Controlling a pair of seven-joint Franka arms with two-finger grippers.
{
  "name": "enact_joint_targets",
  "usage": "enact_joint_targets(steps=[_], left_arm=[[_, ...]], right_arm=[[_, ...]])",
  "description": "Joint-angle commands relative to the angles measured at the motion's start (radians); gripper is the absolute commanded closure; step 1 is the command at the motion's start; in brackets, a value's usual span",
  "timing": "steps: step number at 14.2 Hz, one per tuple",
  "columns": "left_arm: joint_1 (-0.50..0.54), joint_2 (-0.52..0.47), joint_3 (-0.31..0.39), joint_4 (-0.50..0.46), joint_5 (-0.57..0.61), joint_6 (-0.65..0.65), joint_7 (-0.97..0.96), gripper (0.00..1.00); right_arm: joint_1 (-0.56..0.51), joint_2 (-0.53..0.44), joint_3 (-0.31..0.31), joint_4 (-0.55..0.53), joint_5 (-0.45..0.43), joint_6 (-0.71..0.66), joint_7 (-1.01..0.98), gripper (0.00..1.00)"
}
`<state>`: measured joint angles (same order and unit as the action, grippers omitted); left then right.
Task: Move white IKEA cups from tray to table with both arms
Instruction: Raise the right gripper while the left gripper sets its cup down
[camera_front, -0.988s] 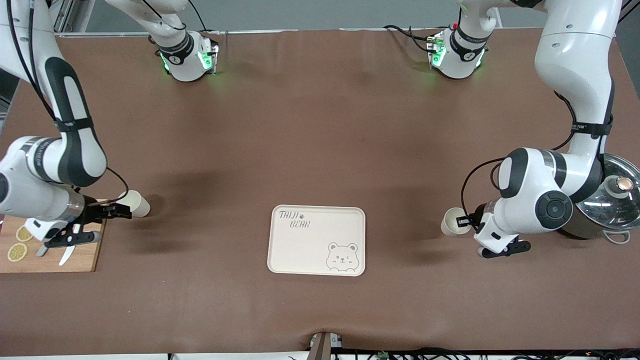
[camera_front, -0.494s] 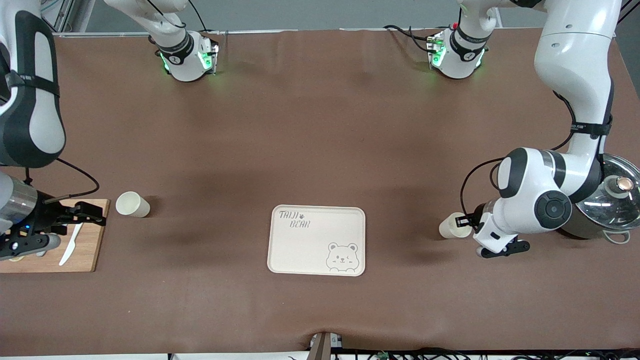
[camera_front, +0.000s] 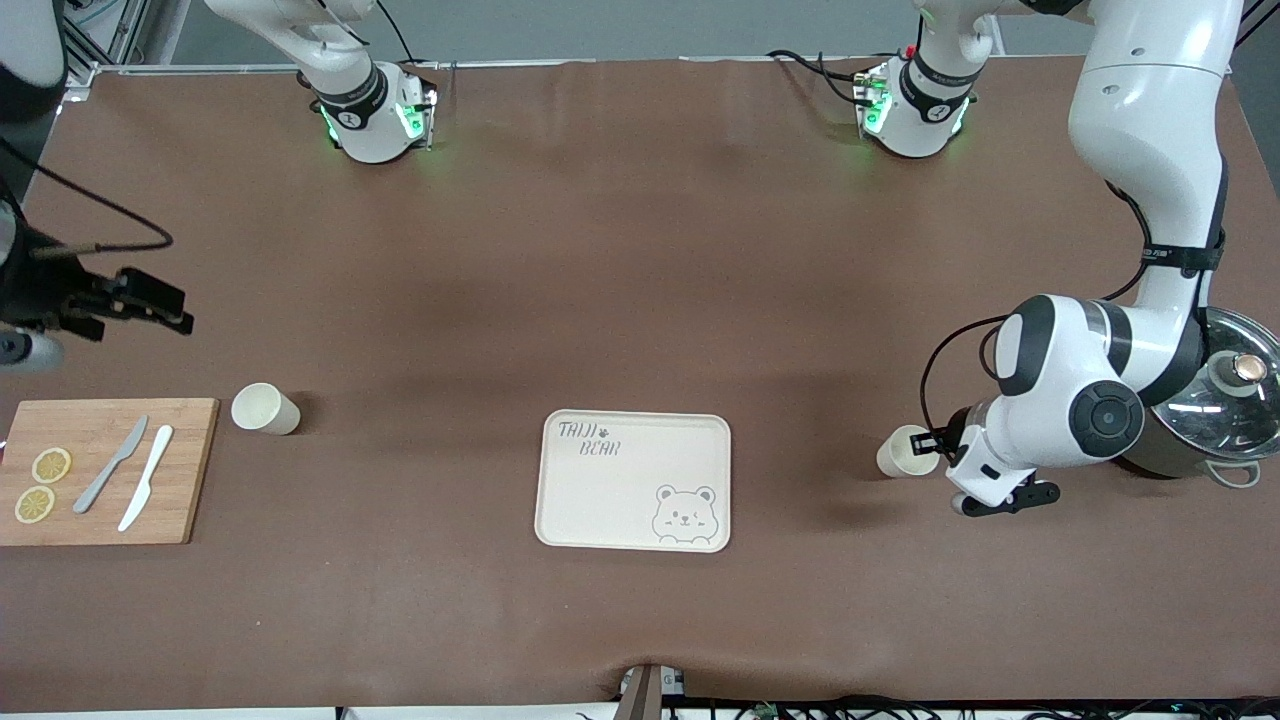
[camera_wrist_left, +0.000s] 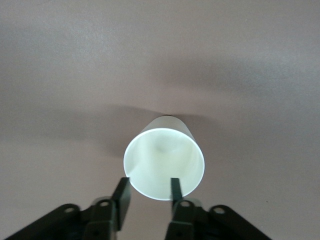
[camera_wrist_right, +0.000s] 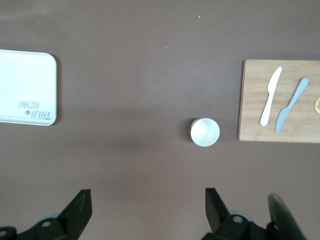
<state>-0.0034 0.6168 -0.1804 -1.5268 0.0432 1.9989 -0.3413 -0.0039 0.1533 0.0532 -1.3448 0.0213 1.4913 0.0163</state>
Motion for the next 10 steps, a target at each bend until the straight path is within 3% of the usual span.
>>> enact_joint_targets(steps=[1,5,10], left_arm=[[0.006,-0.022,-0.004,0.002,0.03,-0.011,0.004,0.0],[0.028,-0.064,-0.004,0.036,0.032,-0.011,0.057,0.0],[0.131,-0.207,-0.005,0.046,0.021,-0.078,0.131,0.0]], right_arm=[[0.015,-0.171,-0.003,-0.181,0.002,0.023,0.03,0.0],[0.006,-0.21,-0.007,-0.217,-0.007,-0.02,0.024,0.0],[0.009,-0.179,-0.007,-0.177,-0.043,-0.006,0.022,0.0]])
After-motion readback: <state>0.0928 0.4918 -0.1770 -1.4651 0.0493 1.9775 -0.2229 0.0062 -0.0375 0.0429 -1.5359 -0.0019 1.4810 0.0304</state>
